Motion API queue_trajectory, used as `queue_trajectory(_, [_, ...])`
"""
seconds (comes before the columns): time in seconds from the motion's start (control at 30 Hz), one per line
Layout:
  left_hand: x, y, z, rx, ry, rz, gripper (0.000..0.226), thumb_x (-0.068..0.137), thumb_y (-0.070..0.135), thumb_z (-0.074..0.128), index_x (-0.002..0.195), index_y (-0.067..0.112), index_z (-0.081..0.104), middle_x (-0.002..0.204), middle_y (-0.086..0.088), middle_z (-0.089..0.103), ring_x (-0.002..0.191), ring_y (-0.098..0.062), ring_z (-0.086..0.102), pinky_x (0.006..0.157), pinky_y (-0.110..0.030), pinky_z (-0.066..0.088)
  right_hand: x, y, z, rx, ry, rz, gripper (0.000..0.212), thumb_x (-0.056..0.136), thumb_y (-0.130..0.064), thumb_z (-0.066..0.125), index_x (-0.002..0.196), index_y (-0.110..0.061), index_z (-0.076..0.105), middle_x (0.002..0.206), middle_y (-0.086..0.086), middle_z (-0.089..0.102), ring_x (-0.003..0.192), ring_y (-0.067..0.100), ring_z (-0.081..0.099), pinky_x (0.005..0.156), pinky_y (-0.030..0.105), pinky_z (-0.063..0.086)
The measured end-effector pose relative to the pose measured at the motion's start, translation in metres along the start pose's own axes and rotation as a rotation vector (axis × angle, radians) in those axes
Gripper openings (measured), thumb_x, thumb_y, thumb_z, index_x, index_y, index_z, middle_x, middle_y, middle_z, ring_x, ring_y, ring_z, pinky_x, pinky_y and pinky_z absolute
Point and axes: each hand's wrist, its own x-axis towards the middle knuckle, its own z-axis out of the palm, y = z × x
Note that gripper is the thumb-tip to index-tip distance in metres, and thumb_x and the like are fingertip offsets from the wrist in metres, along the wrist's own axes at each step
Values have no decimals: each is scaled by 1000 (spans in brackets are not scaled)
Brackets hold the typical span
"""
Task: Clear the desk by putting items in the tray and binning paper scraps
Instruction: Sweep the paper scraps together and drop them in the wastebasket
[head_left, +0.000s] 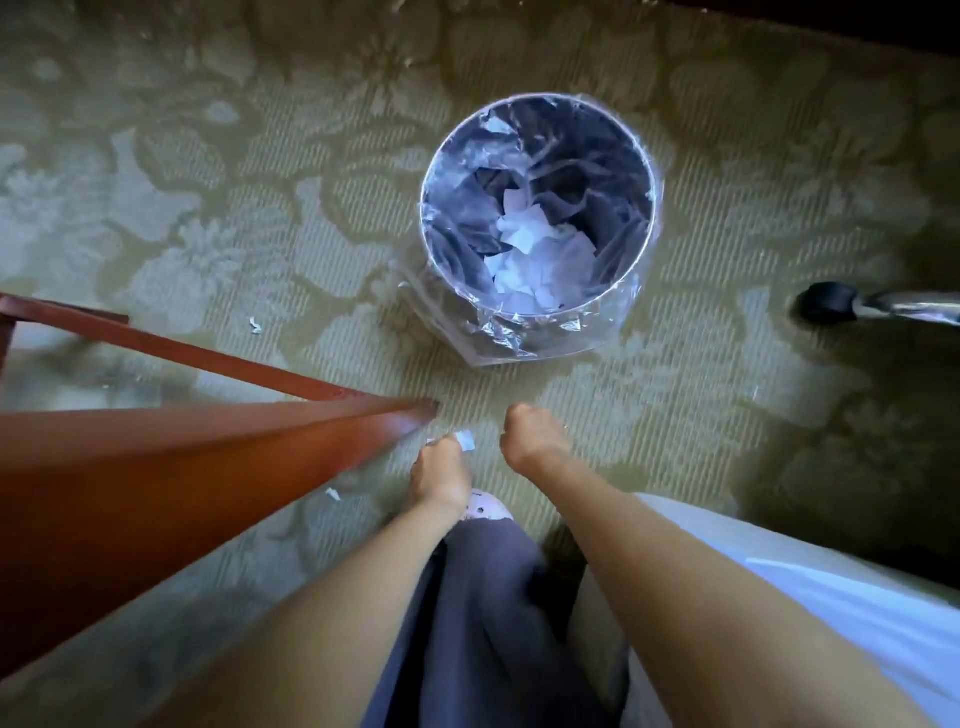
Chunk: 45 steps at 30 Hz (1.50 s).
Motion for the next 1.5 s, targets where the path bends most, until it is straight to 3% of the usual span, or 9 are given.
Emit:
queue_trajectory(0.2, [70, -27, 57, -96, -6, -62, 38, 89, 14, 57, 126, 7, 49, 127, -18, 52, 115, -33, 53, 93, -36, 43, 66, 13, 61, 77, -84, 38, 28, 91, -9, 48, 116, -1, 55, 125, 21, 57, 118, 34, 54, 95, 36, 45])
queue_trajectory(0.4, [121, -33, 87, -158, 64, -70, 44, 89, 10, 56, 130, 9, 43, 136, -16, 40, 121, -34, 47, 96, -38, 39, 105, 9, 81, 142, -56, 4, 29, 89, -19, 55, 116, -6, 55, 123, 23, 58, 117, 36, 55, 93, 36, 45])
queue_trajectory(0.63, [136, -39, 110, -107, 170, -104, 40, 91, 4, 50, 129, 10, 38, 128, -15, 45, 112, -36, 53, 84, -41, 43, 121, 21, 101, 168, -53, -25, 24, 90, -8, 48, 112, -5, 58, 119, 22, 61, 114, 36, 56, 91, 34, 44])
queue_trajectory(0.8, [139, -38, 104, -172, 171, -118, 32, 88, 7, 55, 120, 7, 48, 124, -16, 50, 108, -36, 54, 82, -39, 40, 128, 17, 106, 206, -84, -60, 17, 85, -10, 54, 100, -9, 63, 111, 20, 65, 107, 34, 60, 87, 33, 46])
queue_trajectory(0.97, [134, -37, 100, -211, 176, -102, 5, 89, 7, 52, 85, 10, 54, 110, -14, 57, 93, -33, 57, 69, -31, 35, 130, 15, 110, 178, -64, -60, 19, 85, -22, 63, 99, -10, 66, 110, 20, 65, 106, 35, 60, 88, 34, 47])
queue_trajectory(1.07, [122, -34, 94, -241, 189, -96, 3, 89, 7, 55, 89, 5, 57, 99, -20, 64, 93, -36, 60, 76, -38, 46, 122, 16, 99, 96, -24, -80, 23, 89, -10, 49, 105, -8, 65, 114, 20, 63, 107, 35, 59, 87, 33, 47])
queue_trajectory(1.23, [74, -7, 66, -336, 199, -128, 17, 93, 11, 50, 95, 3, 64, 101, -21, 67, 99, -36, 61, 75, -34, 44, 70, 10, 34, -10, 115, -220, 23, 92, -9, 43, 108, 0, 57, 115, 24, 59, 109, 39, 57, 86, 37, 45])
queue_trajectory(1.37, [20, 37, 14, -428, 281, -66, 23, 93, 10, 43, 96, 2, 65, 103, -22, 66, 100, -37, 58, 76, -36, 41, 4, 13, -35, -129, 349, -450, 21, 95, -13, 37, 102, -1, 53, 103, 22, 64, 93, 41, 61, 68, 38, 41])
queue_trajectory(1.5, [-36, 84, -46, -530, 376, 3, 25, 95, 14, 43, 99, 1, 64, 104, -23, 66, 101, -37, 57, 79, -35, 41, -59, 11, -92, -244, 599, -660, 26, 84, -22, 40, 69, -6, 54, 56, 8, 62, 38, 32, 57, 35, 23, 24])
